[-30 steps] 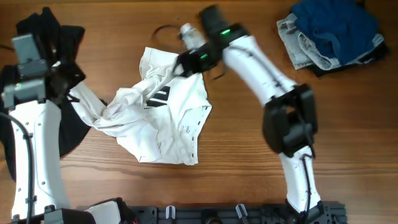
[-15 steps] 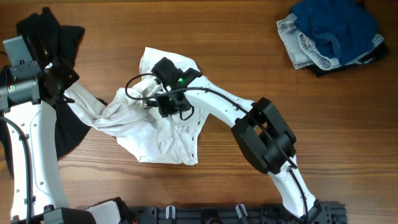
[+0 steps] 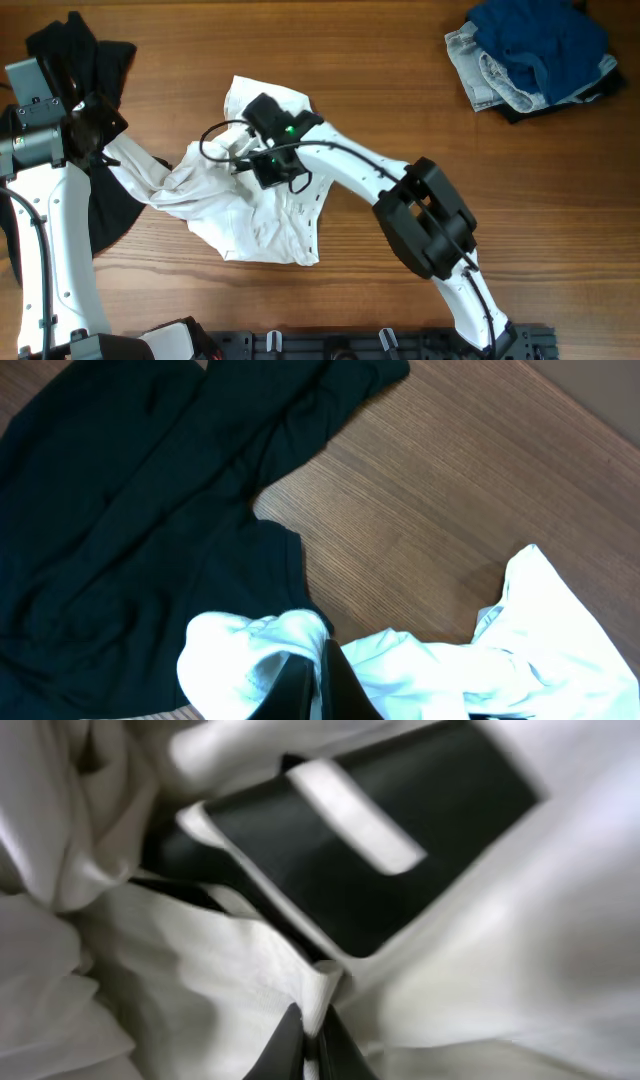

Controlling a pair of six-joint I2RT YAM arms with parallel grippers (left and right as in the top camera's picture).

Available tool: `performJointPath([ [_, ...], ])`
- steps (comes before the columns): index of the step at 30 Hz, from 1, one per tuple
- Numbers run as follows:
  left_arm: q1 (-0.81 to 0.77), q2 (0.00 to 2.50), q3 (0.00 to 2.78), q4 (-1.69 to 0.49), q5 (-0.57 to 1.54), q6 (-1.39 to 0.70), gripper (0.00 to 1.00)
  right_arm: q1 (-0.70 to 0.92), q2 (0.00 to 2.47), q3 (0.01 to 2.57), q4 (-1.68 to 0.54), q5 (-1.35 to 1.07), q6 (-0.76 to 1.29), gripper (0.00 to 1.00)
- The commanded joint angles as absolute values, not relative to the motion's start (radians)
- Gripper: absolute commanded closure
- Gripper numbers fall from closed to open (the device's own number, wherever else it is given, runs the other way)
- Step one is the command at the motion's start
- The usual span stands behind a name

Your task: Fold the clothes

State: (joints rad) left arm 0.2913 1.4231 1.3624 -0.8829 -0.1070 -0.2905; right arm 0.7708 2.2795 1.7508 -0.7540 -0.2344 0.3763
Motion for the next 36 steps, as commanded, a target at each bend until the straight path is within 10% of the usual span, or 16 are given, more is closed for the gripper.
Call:
performJointPath([
  [1,0.301,1.420,1.367,-0.883,-0.103,-0.295,0.96,0.676,2.168,1.784,-0.791,-0.220,0.311,0.96],
  [36,0.299,0.688,1.476,-0.433,0.364,-0.326,0.96,-0.322,0.916,1.855,-0.759,-0.278,0.130,0.96],
])
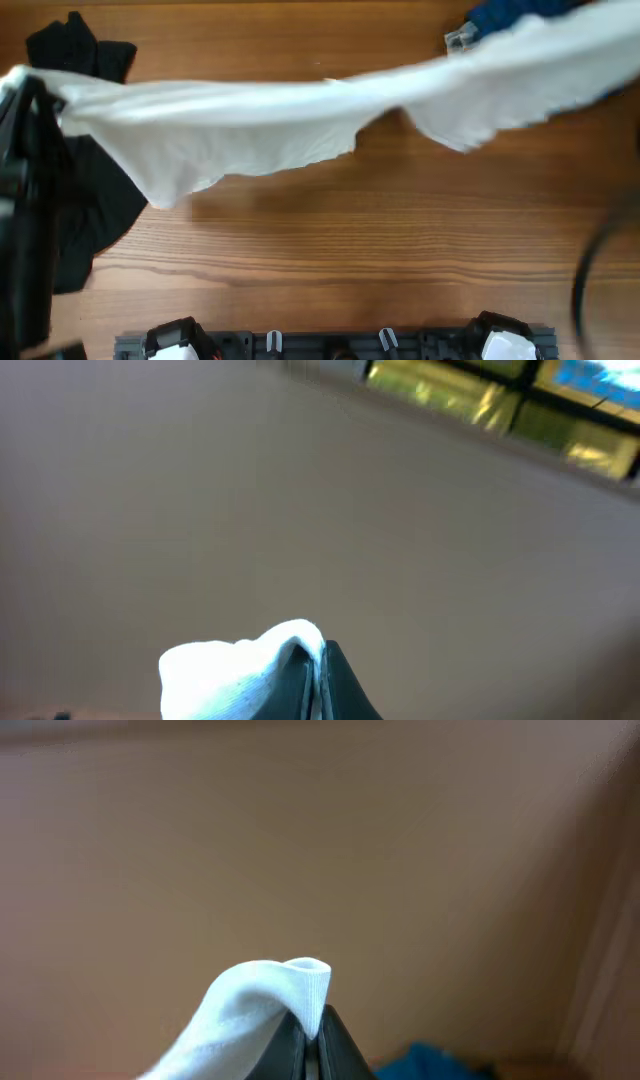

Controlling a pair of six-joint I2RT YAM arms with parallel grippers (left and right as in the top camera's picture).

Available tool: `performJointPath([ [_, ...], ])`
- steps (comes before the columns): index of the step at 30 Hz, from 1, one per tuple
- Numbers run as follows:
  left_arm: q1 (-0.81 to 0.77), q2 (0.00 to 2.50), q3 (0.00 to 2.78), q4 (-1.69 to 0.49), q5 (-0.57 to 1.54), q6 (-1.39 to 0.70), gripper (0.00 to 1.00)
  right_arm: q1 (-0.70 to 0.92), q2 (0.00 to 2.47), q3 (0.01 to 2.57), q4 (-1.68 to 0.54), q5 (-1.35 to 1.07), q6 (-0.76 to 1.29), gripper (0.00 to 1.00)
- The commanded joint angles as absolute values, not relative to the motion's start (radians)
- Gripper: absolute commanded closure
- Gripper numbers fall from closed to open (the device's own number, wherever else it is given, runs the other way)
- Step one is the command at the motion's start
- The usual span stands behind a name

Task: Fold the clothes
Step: 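Lift and stretch the T-shirt between grippers, lay it flat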

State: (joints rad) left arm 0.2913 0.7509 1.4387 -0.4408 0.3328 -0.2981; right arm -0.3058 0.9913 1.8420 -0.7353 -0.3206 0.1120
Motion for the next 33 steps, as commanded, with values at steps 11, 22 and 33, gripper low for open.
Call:
performJointPath([
  [11,0.300,0.802,1.479,-0.684,0.162,-0.322,0.96,-0.322,1.008,1.854,-0.777,-0.246,0.052,0.96],
  [22,0.255,1.715,1.479,-0.298,0.284,-0.318,0.96,-0.124,1.918,1.854,-0.384,-0.432,0.027,0.96],
  [33,0.165,1.964,1.479,-0.196,0.272,-0.319,0.96,0.376,2.292,1.854,-0.125,-0.346,0.019,0.32],
])
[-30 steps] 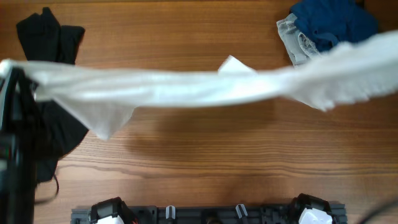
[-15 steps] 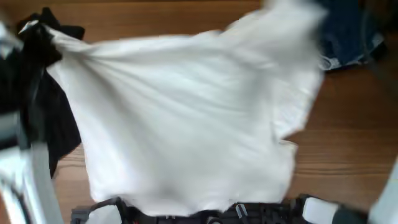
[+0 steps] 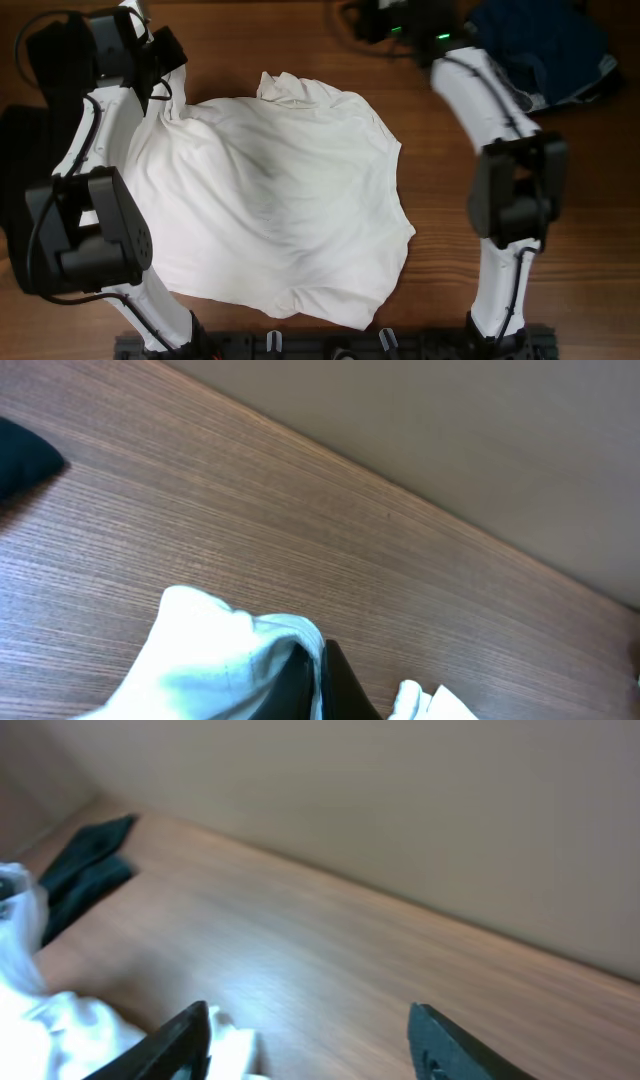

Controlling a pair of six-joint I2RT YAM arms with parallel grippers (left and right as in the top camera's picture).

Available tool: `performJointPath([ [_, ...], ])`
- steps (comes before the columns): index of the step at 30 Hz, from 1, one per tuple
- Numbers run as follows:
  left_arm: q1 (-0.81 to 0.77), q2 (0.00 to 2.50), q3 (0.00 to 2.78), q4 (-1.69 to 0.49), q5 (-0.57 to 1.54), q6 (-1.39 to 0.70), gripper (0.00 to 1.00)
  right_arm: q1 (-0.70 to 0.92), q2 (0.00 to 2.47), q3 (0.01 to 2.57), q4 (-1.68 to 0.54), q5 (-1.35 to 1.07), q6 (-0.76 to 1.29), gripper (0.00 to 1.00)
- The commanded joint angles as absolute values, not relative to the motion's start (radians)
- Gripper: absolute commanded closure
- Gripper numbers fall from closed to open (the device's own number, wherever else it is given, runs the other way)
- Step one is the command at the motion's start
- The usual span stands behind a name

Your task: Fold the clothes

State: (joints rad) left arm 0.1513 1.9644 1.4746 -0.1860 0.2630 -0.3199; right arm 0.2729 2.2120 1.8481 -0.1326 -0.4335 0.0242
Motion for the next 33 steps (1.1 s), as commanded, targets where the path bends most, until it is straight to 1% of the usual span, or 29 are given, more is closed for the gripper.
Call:
performJointPath([
  [1,0.169,1.964,1.479,-0.203,0.271,-0.319,0.96,0.403,2.309,1.854,-0.129,-0.321,0.019,0.32],
  [5,0.202,1.964,1.479,-0.242,0.272,-0.318,0.96,0.518,2.395,1.854,-0.174,-0.162,0.027,0.32],
  [6,0.215,1.964,1.479,-0.257,0.272,-0.319,0.96,0.541,2.406,1.854,-0.188,-0.079,0.036,0.32],
  [10,0.244,1.964,1.479,-0.289,0.272,-0.318,0.96,0.548,2.438,1.854,-0.191,0.088,0.060,0.32],
  [12,0.247,1.964,1.479,-0.297,0.272,-0.318,0.96,0.546,2.459,1.854,-0.176,0.098,0.060,0.32],
  [13,0.246,1.964,1.479,-0.298,0.272,-0.318,0.96,0.546,2.464,1.854,-0.175,0.098,0.076,0.36],
  [14,0.246,1.964,1.479,-0.298,0.272,-0.318,0.96,0.546,2.467,1.854,-0.176,0.098,0.087,0.45],
  [15,0.246,1.964,1.479,-0.298,0.272,-0.318,0.96,0.546,2.471,1.854,-0.176,0.098,0.107,0.56],
  [16,0.246,1.964,1.479,-0.298,0.272,-0.318,0.96,0.546,2.476,1.854,-0.179,0.088,0.133,0.66],
  [18,0.246,1.964,1.479,-0.299,0.272,-0.319,0.96,0.546,2.484,1.854,-0.181,0.066,0.170,0.70],
  [20,0.246,1.964,1.479,-0.306,0.272,-0.318,0.96,0.546,2.484,1.854,-0.190,0.058,0.187,0.80],
  [22,0.246,1.964,1.479,-0.306,0.272,-0.319,0.96,0.546,2.483,1.854,-0.210,0.052,0.192,0.94],
  [23,0.246,1.964,1.479,-0.306,0.272,-0.319,0.96,0.543,2.474,1.860,-0.218,0.053,0.202,0.96],
  [25,0.246,1.964,1.479,-0.303,0.271,-0.318,0.96,0.515,2.431,1.914,-0.275,0.060,0.213,0.96],
  [27,0.246,1.964,1.480,-0.296,0.224,-0.308,0.96,0.466,2.374,1.996,-0.373,0.060,0.207,0.96],
  [29,0.246,1.962,1.480,-0.297,0.211,-0.264,0.96,0.389,2.301,2.053,-0.421,0.039,0.170,0.96],
  [31,0.244,1.951,1.480,-0.296,0.212,-0.266,0.96,0.300,2.254,2.083,-0.437,-0.051,0.140,0.96],
  [33,0.226,1.926,1.480,-0.283,0.211,-0.265,0.96,0.198,2.247,2.117,-0.460,-0.232,0.123,0.96],
])
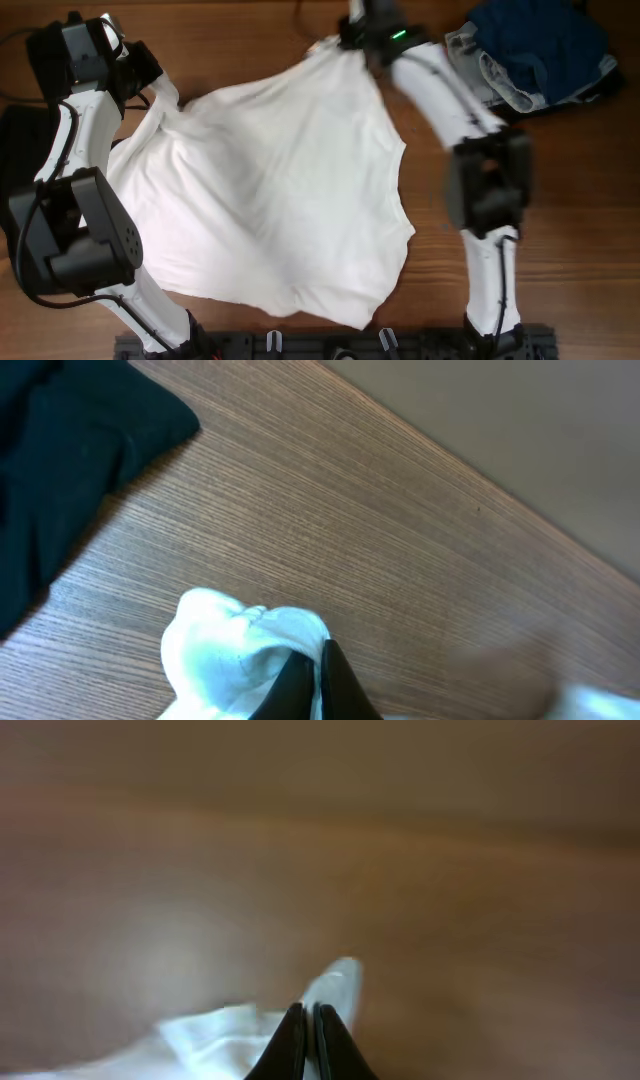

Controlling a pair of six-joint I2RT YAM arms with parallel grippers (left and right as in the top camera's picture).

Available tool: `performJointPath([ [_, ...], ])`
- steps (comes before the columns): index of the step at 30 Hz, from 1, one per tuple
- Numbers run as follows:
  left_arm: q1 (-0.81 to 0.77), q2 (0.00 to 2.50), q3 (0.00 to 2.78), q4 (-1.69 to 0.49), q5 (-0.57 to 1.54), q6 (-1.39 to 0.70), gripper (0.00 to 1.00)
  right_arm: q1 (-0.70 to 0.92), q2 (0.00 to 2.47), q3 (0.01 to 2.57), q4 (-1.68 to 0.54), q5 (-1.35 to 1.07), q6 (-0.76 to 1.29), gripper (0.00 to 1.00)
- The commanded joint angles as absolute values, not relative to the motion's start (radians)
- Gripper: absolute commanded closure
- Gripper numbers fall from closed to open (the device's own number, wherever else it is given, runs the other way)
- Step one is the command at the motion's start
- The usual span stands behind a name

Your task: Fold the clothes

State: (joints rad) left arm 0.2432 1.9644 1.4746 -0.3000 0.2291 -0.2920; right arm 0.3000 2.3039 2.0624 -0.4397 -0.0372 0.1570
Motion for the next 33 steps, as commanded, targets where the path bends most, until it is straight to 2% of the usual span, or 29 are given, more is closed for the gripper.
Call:
performJointPath([
  [1,0.212,1.908,1.480,-0.270,0.205,-0.265,0.96,0.165,2.247,2.117,-0.465,-0.270,0.124,0.96],
  [5,0.146,1.842,1.480,-0.157,0.139,-0.270,0.96,0.079,2.247,2.124,-0.463,-0.341,0.049,0.96],
  [9,0.121,1.846,1.480,0.027,0.128,-0.300,0.96,0.074,2.249,2.123,-0.385,-0.329,-0.031,0.96],
  [12,0.120,1.850,1.480,0.078,0.110,-0.299,0.96,0.075,2.251,2.123,-0.401,-0.329,-0.062,0.96],
  [21,0.138,1.837,1.480,-0.175,0.115,-0.292,0.96,0.017,2.179,2.123,-0.772,-0.404,-0.070,0.96],
  [28,0.143,1.791,1.480,-0.495,0.129,-0.291,0.96,-0.047,2.096,2.108,-1.221,-0.420,-0.053,0.95],
  [33,0.144,1.791,1.480,-0.637,0.124,-0.238,0.96,-0.045,2.097,2.028,-1.316,-0.363,-0.051,0.96],
])
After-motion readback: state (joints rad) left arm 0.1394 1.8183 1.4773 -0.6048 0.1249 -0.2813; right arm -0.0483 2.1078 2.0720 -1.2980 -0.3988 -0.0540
